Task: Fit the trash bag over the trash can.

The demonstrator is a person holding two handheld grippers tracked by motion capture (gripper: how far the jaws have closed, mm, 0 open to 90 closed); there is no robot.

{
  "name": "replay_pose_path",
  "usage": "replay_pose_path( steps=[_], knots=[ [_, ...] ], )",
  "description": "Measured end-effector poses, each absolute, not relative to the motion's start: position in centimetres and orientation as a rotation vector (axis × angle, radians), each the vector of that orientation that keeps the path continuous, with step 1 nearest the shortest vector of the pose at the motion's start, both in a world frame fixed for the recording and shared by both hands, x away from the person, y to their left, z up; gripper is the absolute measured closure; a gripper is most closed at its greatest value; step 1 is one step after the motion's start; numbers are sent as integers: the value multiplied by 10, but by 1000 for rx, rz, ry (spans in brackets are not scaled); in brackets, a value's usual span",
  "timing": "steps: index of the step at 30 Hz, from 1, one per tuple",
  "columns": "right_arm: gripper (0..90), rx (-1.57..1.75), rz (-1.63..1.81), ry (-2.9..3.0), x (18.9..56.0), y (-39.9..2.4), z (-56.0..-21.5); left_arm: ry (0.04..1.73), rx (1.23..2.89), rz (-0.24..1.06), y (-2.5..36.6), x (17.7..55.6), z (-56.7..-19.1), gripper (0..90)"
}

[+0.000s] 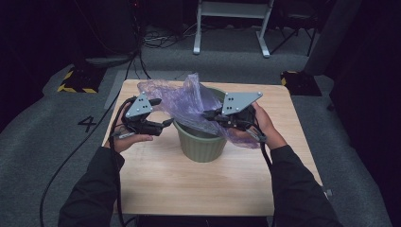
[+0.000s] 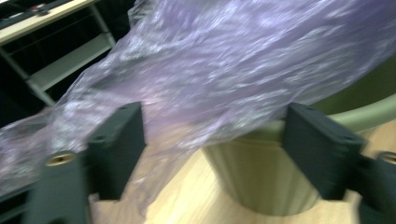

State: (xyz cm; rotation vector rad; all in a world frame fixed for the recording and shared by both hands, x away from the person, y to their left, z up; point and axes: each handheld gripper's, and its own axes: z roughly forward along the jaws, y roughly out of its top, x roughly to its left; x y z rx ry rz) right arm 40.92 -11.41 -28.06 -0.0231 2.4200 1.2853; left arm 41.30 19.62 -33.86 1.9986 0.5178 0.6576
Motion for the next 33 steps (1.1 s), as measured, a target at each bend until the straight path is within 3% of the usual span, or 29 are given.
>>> replay_pose_path(
  steps=[8, 11, 14, 18, 28, 33],
  knots=[
    [852, -59, 1321, 2418, 405, -110, -280, 524, 1997, 739, 202, 413, -344, 895],
    [745, -1, 1316, 2399, 409, -112, -280, 546, 2020, 764, 202, 413, -346, 900],
    [500, 105, 1272, 2384, 413, -114, -279, 581, 2025, 781, 205, 413, -349, 900],
    [342, 214, 1214, 2366, 419, -120, -280, 626, 2021, 787, 214, 413, -354, 900],
    [220, 302, 1244, 2401, 416, -136, -277, 660, 2005, 740, 223, 412, -368, 900],
    [201, 254, 1287, 2457, 403, -131, -272, 658, 2027, 753, 217, 411, -368, 900]
  ],
)
